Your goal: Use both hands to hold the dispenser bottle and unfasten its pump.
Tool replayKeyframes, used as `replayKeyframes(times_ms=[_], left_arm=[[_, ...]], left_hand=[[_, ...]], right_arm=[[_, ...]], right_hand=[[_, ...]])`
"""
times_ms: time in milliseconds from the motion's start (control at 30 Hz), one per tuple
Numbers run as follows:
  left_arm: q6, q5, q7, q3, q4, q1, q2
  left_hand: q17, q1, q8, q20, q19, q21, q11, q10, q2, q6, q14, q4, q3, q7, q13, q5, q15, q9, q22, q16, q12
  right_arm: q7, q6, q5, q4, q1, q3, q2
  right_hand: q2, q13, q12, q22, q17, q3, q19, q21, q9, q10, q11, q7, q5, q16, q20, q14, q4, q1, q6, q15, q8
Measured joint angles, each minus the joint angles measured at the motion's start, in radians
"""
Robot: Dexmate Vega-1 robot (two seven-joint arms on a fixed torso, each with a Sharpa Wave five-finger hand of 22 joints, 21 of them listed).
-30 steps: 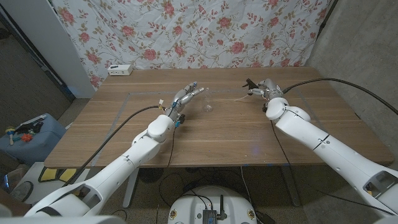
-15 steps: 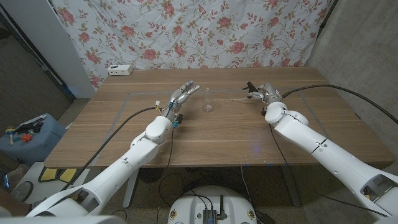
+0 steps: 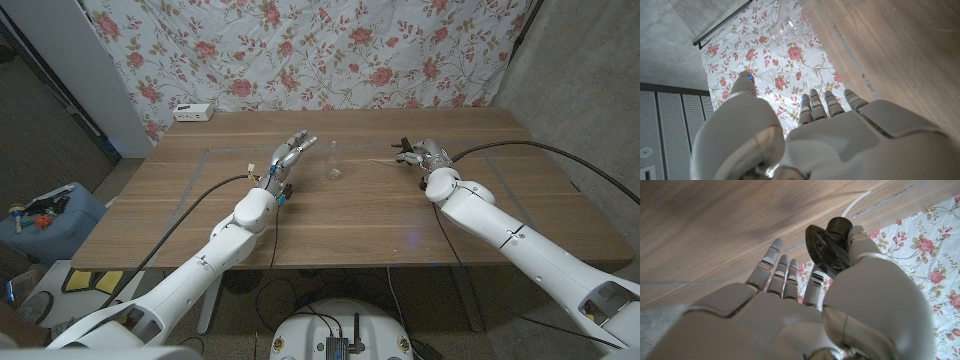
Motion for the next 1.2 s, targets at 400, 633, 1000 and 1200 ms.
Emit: replayKeyframes(times_ms=[400, 633, 1000, 1200], left_arm=[[-0.004, -0.004, 0.001, 0.000, 0.016, -0.002, -0.008], [-0.004, -0.006, -0.001, 0.002, 0.022, -0.006, -0.010], [-0.007, -0.012, -0.015, 0.006, 0.040, -0.017, -0.016], [-0.013, -0.019, -0.026, 0.006, 0.048, -0.021, -0.018]], left_hand=[[-0.002, 0.000, 0.000, -0.004, 0.003, 0.000, -0.005, 0.005, 0.008, 0.011, 0.005, 0.000, 0.000, 0.000, 0.000, 0.000, -0.005, 0.000, -0.002, 0.000, 0.000], [-0.002, 0.000, 0.000, -0.007, 0.007, 0.000, -0.005, 0.005, 0.008, 0.011, 0.005, 0.000, 0.000, 0.000, 0.000, 0.000, -0.005, 0.000, -0.002, 0.000, 0.000], [-0.002, -0.001, 0.000, -0.007, 0.007, 0.000, -0.005, 0.016, 0.017, 0.011, 0.011, 0.000, 0.000, 0.000, 0.000, 0.000, 0.000, 0.000, -0.002, 0.000, 0.000], [-0.002, -0.008, 0.000, -0.007, 0.007, 0.000, -0.005, 0.016, 0.024, 0.011, 0.010, 0.004, -0.004, 0.000, 0.000, 0.000, 0.000, 0.000, 0.000, 0.000, 0.000]], right_arm=[[0.041, 0.016, 0.008, 0.014, 0.015, -0.015, -0.012], [0.068, 0.032, 0.012, 0.026, 0.026, -0.024, -0.020], [0.091, 0.075, 0.020, 0.037, 0.030, -0.025, -0.031], [0.106, 0.110, 0.030, 0.039, 0.023, -0.013, -0.040]], right_hand=[[-0.012, 0.005, -0.008, 0.000, 0.000, 0.000, -0.046, -0.004, 0.000, -0.059, 0.013, 0.012, 0.000, -0.012, 0.013, -0.060, 0.000, -0.012, -0.111, 0.025, -0.046], [-0.024, 0.005, -0.011, 0.000, -0.001, -0.006, -0.078, -0.004, 0.000, -0.114, 0.025, 0.023, 0.000, -0.012, 0.024, -0.101, 0.000, -0.034, -0.212, 0.048, -0.091], [-0.036, 0.003, -0.007, 0.000, -0.012, -0.037, -0.133, -0.004, -0.001, -0.171, 0.036, 0.022, 0.008, -0.019, 0.036, -0.167, 0.024, -0.112, -0.372, 0.075, -0.175], [-0.027, -0.002, -0.006, 0.000, -0.021, -0.060, -0.156, -0.004, -0.012, -0.204, 0.030, 0.012, 0.008, -0.019, 0.038, -0.208, 0.020, -0.145, -0.448, 0.082, -0.223]])
